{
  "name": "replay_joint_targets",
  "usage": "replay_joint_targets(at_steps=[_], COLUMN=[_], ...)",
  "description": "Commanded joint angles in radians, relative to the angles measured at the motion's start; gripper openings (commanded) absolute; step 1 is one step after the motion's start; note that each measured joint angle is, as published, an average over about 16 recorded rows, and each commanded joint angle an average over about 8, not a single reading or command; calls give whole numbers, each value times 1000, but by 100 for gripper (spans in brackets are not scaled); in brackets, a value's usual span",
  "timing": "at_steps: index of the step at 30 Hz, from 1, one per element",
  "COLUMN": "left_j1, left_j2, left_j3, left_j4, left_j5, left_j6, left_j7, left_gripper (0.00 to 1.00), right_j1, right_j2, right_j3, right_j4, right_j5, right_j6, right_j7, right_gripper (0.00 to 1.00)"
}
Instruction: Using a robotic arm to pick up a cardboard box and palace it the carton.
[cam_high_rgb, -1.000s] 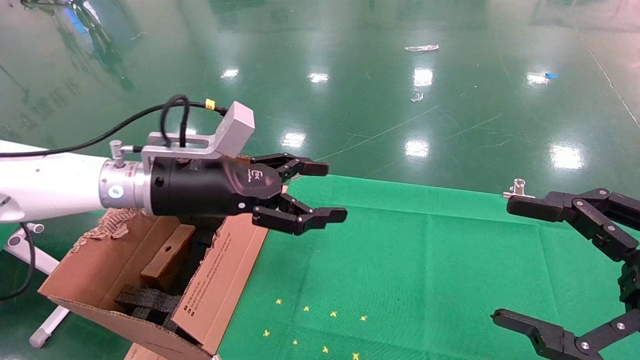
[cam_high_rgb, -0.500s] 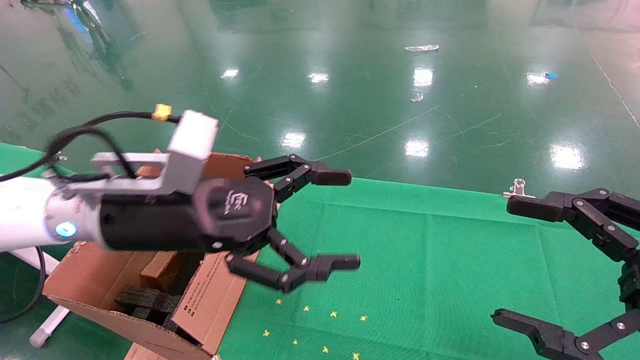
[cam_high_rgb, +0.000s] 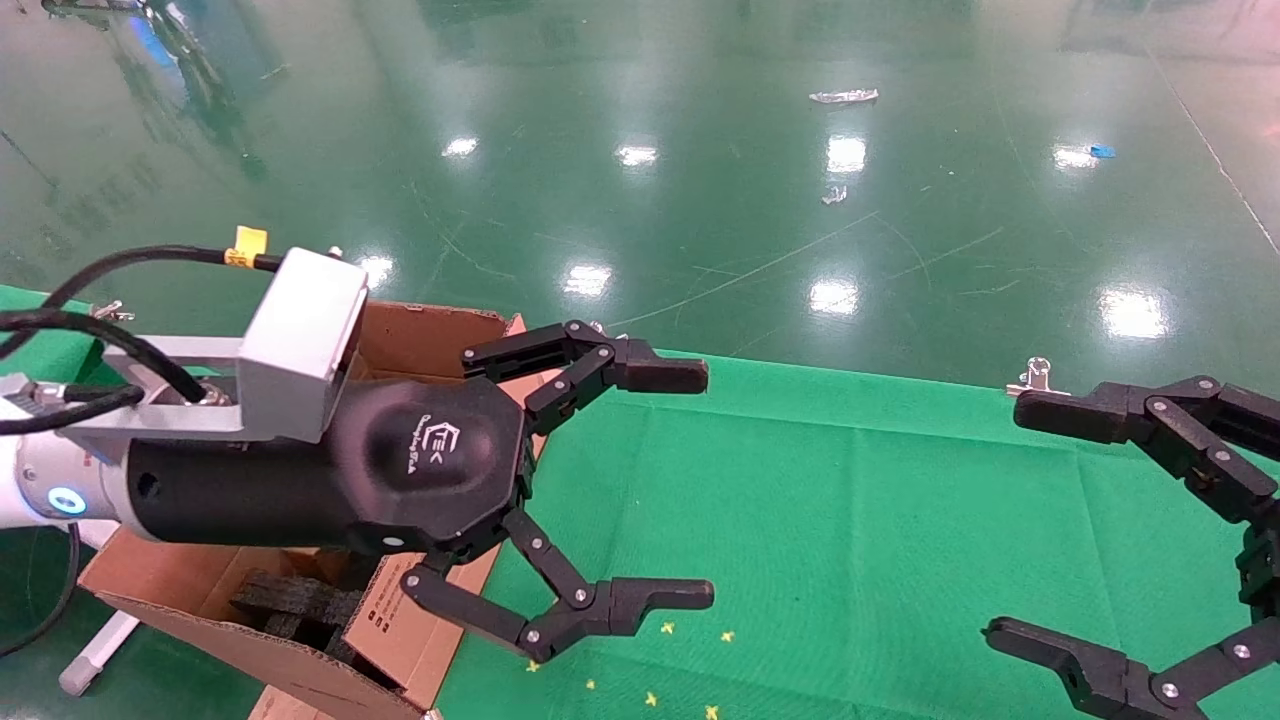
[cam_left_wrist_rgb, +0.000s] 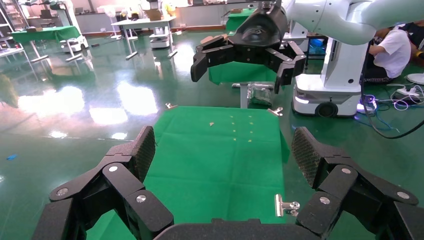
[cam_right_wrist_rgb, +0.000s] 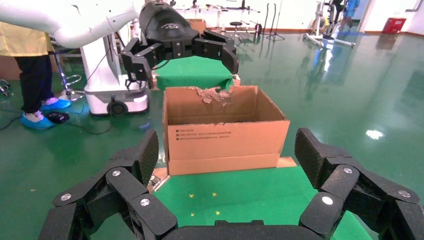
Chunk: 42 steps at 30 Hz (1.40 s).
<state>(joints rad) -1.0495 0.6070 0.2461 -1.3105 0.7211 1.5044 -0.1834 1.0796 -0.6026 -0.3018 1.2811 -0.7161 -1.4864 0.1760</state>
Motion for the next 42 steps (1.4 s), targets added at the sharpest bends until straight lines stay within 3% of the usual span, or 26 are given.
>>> replay_joint_targets(at_steps=[1,42], left_j1=[-4,-26], left_j2=[0,4], left_j3=[6,35], left_j4=[5,28], left_j5=[1,10], left_j6=[-1,-10], left_j7=[-1,-5], left_gripper=[100,100], right_j1=[0,0], right_j2=[0,0], right_j3=[0,0], right_j4=[0,0], right_j5=[0,0], right_j6=[0,0], right_j7=[0,0], right_gripper=[100,100])
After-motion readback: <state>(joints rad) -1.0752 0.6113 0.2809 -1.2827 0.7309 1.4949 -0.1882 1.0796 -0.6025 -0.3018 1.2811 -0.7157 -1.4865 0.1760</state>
